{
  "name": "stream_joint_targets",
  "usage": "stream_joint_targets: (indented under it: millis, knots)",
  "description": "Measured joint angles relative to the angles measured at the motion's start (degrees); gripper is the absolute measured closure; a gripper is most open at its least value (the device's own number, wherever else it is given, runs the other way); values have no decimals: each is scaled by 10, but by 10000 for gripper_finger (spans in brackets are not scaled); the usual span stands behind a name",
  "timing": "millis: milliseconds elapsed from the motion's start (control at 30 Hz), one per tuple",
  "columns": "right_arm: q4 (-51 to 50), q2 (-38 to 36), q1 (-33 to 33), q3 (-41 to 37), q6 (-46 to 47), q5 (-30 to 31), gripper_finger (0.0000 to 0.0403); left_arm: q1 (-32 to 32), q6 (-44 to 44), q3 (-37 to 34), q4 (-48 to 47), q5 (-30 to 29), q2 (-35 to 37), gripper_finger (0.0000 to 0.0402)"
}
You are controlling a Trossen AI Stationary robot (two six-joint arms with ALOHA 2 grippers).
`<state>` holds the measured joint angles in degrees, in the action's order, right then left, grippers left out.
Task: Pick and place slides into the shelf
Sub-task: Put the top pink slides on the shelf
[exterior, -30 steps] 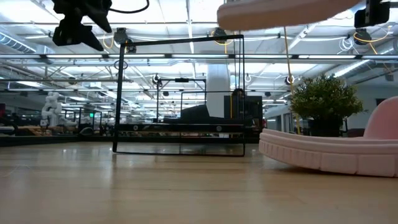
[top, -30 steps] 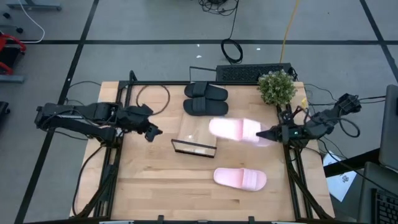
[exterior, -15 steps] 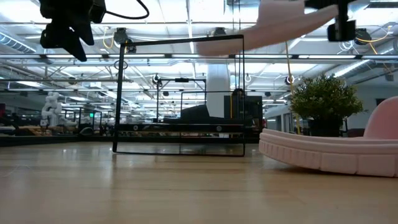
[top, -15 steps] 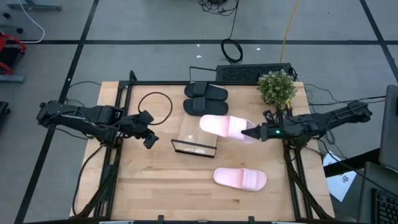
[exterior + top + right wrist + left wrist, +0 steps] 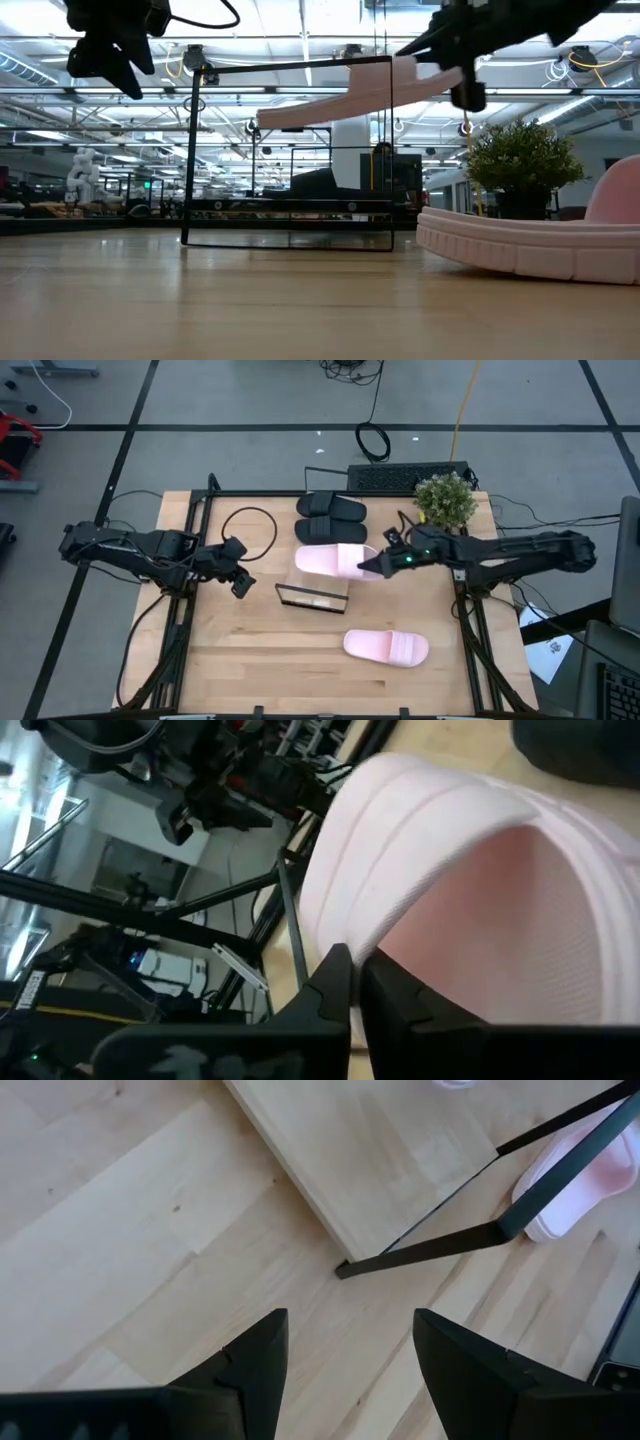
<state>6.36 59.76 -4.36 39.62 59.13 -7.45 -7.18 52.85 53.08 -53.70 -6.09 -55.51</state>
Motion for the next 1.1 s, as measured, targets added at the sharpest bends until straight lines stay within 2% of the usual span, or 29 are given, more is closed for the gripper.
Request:
stream_joint_targets:
  millis: [233, 567, 1100]
  knots:
    - [77, 86, -49, 0, -13, -50, 403, 0, 1, 0, 4, 0, 0, 192]
    - [156, 171, -62, 0, 10, -48, 403, 0, 3, 0, 5, -21, 0, 192]
    - [185, 252, -80, 0, 17, -47, 403, 0, 5, 0, 12, -30, 0, 192]
